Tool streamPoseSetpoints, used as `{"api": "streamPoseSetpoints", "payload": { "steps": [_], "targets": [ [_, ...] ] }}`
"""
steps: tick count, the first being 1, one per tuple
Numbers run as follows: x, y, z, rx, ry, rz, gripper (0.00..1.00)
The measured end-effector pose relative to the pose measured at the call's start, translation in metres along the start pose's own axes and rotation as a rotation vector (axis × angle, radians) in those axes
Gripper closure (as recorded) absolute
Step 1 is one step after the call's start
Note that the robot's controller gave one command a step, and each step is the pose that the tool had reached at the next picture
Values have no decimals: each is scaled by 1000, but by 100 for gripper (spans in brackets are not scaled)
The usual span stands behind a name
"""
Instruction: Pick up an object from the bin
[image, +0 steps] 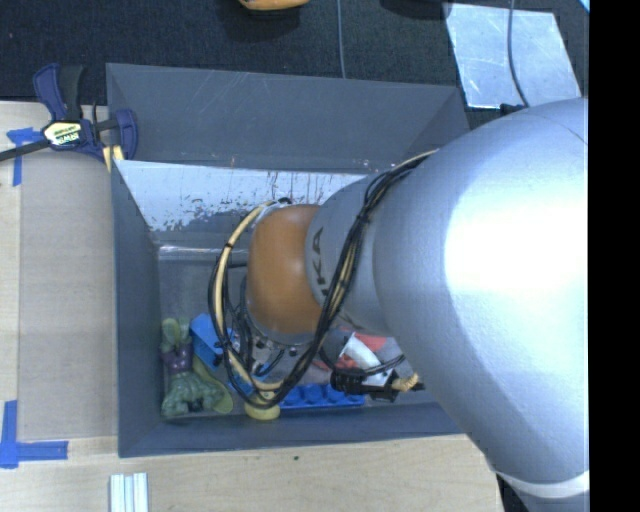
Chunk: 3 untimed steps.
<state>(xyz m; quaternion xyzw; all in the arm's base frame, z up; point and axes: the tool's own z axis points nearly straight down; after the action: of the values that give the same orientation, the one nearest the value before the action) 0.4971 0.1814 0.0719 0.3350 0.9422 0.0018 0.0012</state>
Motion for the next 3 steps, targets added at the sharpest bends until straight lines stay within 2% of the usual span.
{"api": "streamPoseSetpoints", "payload": {
  "steps": [1, 2, 3],
  "targets": [
    [0, -1, -6, 2, 1, 0, 100],
    [1, -3, -32, 10, 5, 0, 100],
    [0, -2, -68, 7, 3, -1, 100]
  ]
}}
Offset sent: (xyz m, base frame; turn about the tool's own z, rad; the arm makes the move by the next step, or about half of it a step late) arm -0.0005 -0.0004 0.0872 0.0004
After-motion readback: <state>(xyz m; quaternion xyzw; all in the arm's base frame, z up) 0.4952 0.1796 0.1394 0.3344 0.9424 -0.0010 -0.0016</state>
